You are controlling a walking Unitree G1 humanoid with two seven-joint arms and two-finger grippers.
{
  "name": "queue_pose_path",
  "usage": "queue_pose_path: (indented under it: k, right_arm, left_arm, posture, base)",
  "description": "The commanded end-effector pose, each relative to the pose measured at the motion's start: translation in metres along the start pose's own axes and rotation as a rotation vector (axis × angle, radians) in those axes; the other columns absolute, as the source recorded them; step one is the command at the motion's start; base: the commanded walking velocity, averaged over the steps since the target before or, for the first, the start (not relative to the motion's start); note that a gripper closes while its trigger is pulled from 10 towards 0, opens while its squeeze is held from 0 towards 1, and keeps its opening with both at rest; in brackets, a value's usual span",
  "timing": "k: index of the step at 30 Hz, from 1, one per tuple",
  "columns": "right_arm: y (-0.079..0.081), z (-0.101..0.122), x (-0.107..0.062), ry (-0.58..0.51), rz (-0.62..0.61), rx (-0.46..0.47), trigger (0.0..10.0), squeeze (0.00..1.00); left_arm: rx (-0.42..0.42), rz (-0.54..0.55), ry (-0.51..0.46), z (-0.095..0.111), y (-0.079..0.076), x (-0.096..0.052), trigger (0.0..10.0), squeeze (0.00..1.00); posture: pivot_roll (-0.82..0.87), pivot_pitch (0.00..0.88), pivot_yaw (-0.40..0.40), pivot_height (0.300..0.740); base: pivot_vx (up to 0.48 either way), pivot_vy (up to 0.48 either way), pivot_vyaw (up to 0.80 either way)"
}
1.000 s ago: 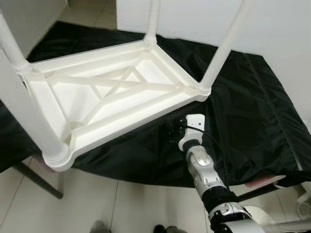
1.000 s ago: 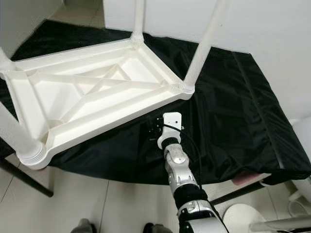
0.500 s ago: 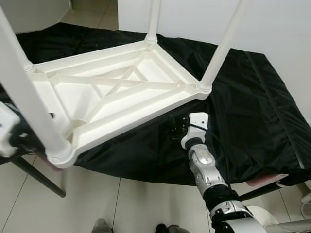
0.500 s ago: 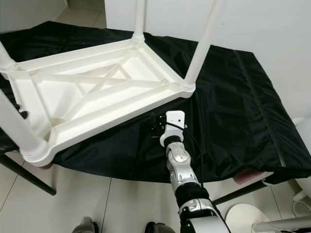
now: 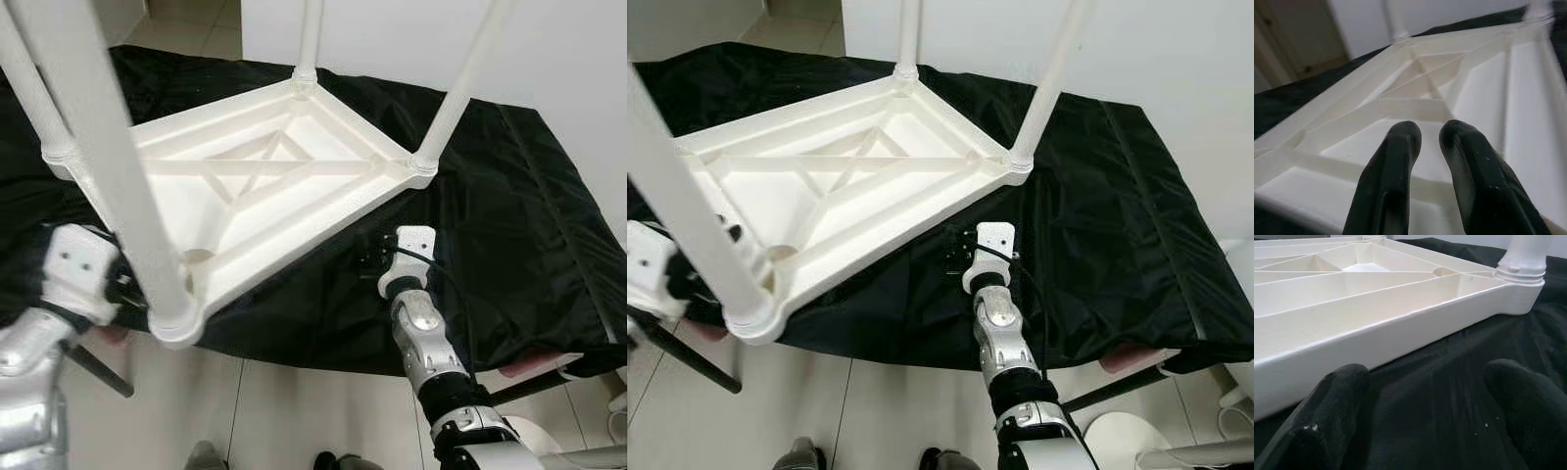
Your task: Building children table
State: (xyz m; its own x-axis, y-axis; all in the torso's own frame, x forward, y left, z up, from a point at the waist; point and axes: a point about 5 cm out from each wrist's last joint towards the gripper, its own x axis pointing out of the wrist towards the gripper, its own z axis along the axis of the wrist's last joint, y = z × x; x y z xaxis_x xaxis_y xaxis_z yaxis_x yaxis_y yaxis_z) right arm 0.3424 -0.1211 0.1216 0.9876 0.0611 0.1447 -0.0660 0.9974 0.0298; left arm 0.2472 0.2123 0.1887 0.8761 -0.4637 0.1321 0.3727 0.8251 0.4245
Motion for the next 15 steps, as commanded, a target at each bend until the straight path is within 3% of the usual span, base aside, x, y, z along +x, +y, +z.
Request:
queue_pose_path:
  k: [1,10,15]
  right_arm:
    - [0.000,-0.004,-0.002,0.021,-0.005,-0.007,10.0,0.00]
    - [-0.001,-0.012,0.002,0.097,-0.103,-0.010,10.0,0.00]
    - [0.002,-0.013,0.005,0.116,-0.110,-0.015,10.0,0.00]
  left_arm:
    - [-0.009,-0.076,-0.018,0.007,-0.021,0.009,10.0,0.00]
    - [-0.092,-0.159,-0.106,0.024,-0.060,0.025,10.0,0.00]
    - [-0.105,-0.181,-0.117,0.026,-0.066,0.028,10.0,0.00]
  posture:
    - [0.19,0.134,-0.085,0.740]
    - [0.19,0.130,-0.081,0.740]
    - [0.18,0.131,-0.079,0.740]
  base:
    - [0.000,0.000,0.00]
    - [0.000,0.000,0.00]
    - [0.000,0.000,0.00]
